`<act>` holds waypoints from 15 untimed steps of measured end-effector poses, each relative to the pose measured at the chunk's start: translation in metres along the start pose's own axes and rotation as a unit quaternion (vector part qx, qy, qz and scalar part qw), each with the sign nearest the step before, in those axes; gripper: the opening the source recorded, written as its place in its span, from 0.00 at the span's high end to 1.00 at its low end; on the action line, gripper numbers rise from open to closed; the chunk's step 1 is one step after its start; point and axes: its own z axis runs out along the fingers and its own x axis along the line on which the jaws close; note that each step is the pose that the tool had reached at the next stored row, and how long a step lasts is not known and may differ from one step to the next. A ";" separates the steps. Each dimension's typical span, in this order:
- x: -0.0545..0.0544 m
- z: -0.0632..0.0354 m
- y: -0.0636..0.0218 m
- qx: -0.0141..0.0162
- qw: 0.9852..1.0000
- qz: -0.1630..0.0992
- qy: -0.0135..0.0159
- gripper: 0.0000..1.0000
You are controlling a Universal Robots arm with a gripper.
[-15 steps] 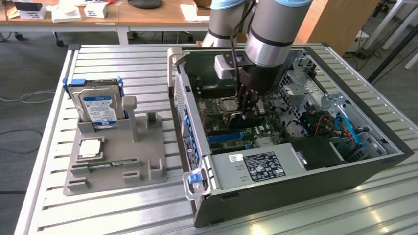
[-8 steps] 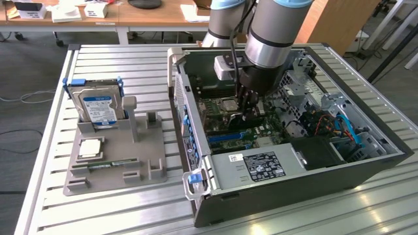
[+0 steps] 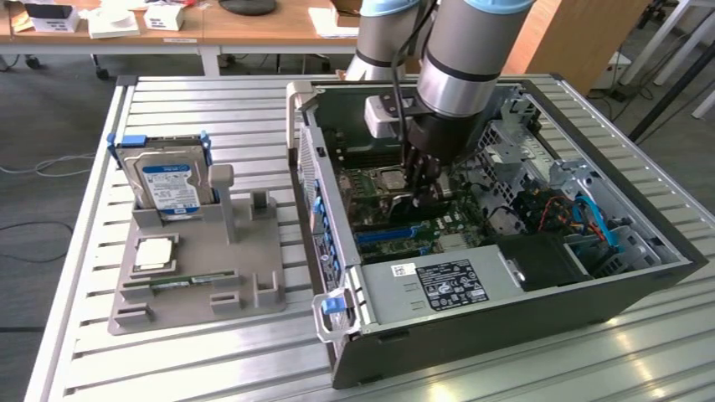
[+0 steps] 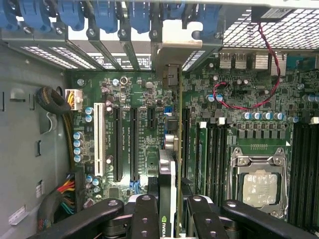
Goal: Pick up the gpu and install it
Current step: 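Insert the gpu into the slot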
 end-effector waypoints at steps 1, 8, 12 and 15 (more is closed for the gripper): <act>0.000 0.0001 0.0004 0.000 1.000 0.000 0.000 0.73; 0.000 0.0006 0.0020 0.000 1.000 0.000 0.000 0.73; 0.000 0.0008 0.0029 0.000 1.000 0.000 0.000 0.73; 0.000 0.0009 0.0036 0.000 1.000 0.000 0.001 0.73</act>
